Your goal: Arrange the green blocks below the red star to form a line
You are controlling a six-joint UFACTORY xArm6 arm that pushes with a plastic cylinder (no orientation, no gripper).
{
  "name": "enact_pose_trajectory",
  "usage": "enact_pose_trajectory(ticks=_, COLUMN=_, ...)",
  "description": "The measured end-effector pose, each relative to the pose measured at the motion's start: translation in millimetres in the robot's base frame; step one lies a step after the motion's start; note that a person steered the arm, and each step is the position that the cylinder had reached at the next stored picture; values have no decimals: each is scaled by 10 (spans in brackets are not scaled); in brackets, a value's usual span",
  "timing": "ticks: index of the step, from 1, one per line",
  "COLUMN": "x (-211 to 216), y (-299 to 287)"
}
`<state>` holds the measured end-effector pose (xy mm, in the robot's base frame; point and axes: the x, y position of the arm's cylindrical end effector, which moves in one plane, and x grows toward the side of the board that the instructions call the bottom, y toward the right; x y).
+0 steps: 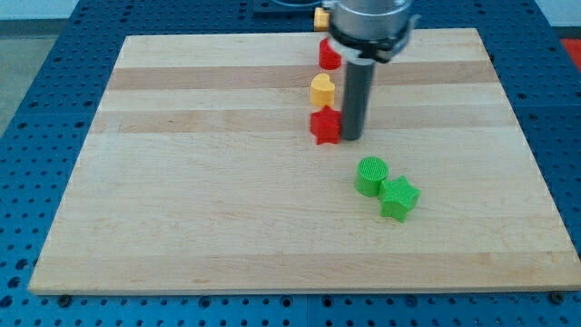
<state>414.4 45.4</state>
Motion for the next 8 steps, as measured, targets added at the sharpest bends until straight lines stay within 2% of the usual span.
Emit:
enact_pose_trajectory(ticks=1, x=263, y=3)
enact_pose_trajectory(ticks=2, x=620, y=580)
enact_pose_trajectory(ticks=3, x=579, y=1560)
enact_pose_trajectory(ticks=4, x=1217, y=1675)
enact_pose_trajectory(ticks=6, x=1257, y=204)
enact_pose_trajectory(ticks=7, x=1328, y=709)
enact_pose_trajectory(ticks=8, x=1224, y=1204)
